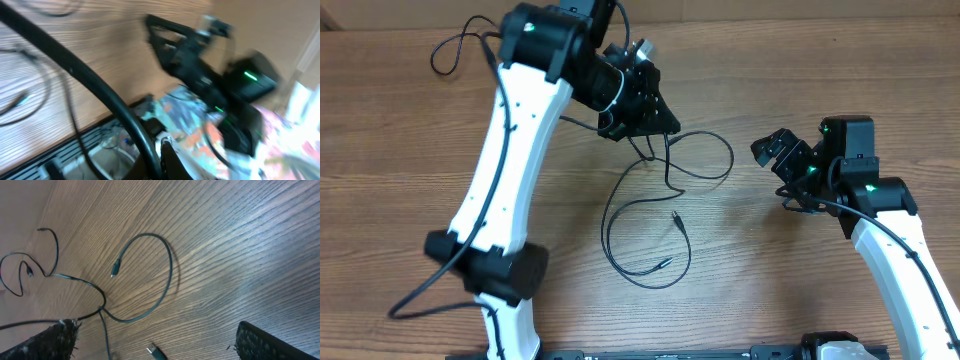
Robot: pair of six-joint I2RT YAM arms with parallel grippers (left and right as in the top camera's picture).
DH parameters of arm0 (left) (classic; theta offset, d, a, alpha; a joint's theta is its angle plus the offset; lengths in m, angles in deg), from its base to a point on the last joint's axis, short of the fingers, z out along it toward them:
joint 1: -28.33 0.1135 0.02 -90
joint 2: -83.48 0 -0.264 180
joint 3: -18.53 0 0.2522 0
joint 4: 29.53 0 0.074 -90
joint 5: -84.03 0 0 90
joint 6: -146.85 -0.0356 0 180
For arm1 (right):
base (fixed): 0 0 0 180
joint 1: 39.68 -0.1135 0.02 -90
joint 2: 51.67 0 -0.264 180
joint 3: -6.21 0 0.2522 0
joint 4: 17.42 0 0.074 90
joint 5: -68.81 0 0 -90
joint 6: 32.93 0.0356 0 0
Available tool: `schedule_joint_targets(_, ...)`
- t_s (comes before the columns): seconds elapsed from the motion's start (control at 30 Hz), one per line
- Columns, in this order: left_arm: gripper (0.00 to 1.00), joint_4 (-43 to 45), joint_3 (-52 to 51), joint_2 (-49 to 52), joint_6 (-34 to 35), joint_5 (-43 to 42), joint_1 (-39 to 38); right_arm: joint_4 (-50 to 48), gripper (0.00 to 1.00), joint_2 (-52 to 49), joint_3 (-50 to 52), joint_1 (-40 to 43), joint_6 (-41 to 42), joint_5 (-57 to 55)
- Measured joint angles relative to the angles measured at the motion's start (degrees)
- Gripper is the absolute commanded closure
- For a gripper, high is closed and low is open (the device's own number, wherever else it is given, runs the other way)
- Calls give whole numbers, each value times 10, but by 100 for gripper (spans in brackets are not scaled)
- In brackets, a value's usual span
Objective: Untangle cables
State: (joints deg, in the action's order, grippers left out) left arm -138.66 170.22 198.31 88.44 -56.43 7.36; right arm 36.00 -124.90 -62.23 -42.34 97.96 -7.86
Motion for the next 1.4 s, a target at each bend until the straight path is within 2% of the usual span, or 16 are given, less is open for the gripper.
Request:
schedule_joint_targets(0.27,96,76,12,-102,26,-92,1,0,0,0,0,0,0,0)
schedule_joint_targets(0.47,96,181,17,-141,87,-191,18,0,0,0,0,0,0,0)
schedule_joint_targets(0.57,96,201,17,-144,112,-212,32,0,0,0,0,0,0,0)
schedule_joint_targets(0.7,96,185,17,-144,124,-170,44,0,0,0,0,0,0,0)
schedule_joint_targets(0.83,96,109,17,-144,131,-55,49,0,0,0,0,0,0,0)
schedule_joint_targets(0.93,96,91,17,-144,133,-9,48,0,0,0,0,0,0,0)
schedule_joint_targets(1.3,96,41,17,-144,102,70,38,0,0,0,0,0,0,0)
schedule_joint_targets(1.4,96,40,17,-144,100,86,38,-27,0,0,0,0,0,5)
